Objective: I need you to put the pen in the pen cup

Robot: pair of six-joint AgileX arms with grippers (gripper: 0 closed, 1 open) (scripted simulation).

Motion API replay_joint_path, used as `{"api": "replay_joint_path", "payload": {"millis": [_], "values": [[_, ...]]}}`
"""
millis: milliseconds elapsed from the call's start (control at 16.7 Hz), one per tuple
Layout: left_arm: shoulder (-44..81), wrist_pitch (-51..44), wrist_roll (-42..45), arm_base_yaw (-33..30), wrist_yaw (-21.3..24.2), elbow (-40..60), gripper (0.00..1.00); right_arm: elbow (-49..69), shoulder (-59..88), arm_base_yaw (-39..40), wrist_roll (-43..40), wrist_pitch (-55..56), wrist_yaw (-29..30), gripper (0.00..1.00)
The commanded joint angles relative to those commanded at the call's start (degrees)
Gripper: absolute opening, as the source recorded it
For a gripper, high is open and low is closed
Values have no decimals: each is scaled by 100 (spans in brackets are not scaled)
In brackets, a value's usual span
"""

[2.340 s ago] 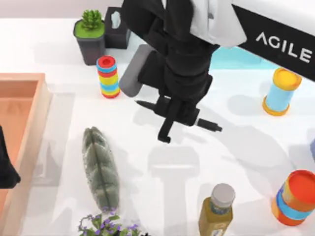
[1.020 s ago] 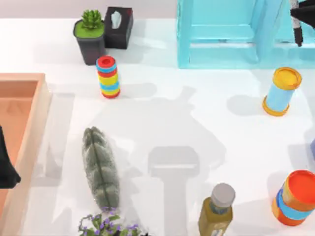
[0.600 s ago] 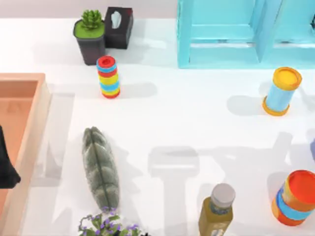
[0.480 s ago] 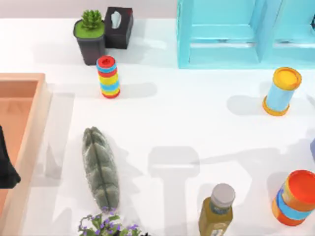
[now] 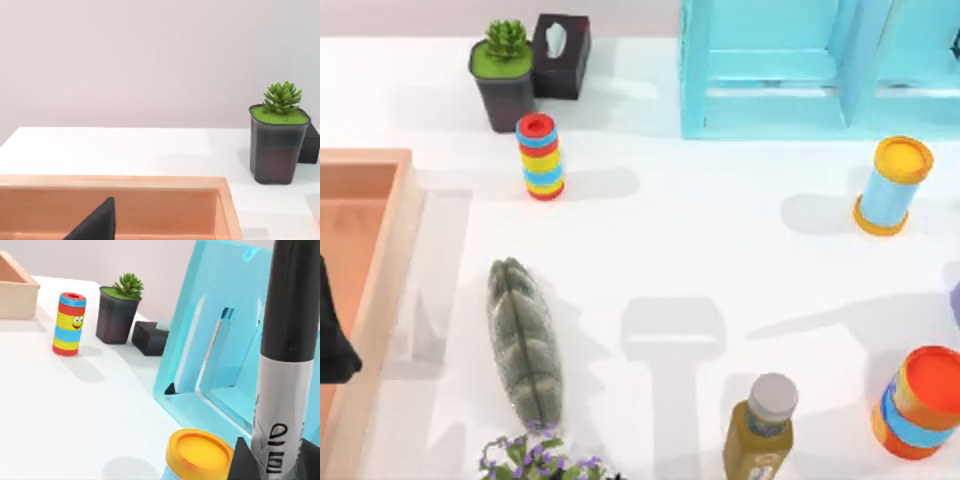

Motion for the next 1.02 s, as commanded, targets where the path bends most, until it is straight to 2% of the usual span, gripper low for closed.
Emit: {"api": "replay_joint_path", "payload": {"millis": [180,600,960,1020], "values": [[0,0,0,0,0,0,100,57,-94,-9,-104,-387,-78,0],[0,0,0,0,0,0,100,275,-538,6,-530,-2480,-398,0],[0,0,0,0,0,0,100,295,-610,22,-587,-2754,-447,0],[0,0,0,0,0,0,100,295,-610,22,-587,-2754,-447,8]]}}
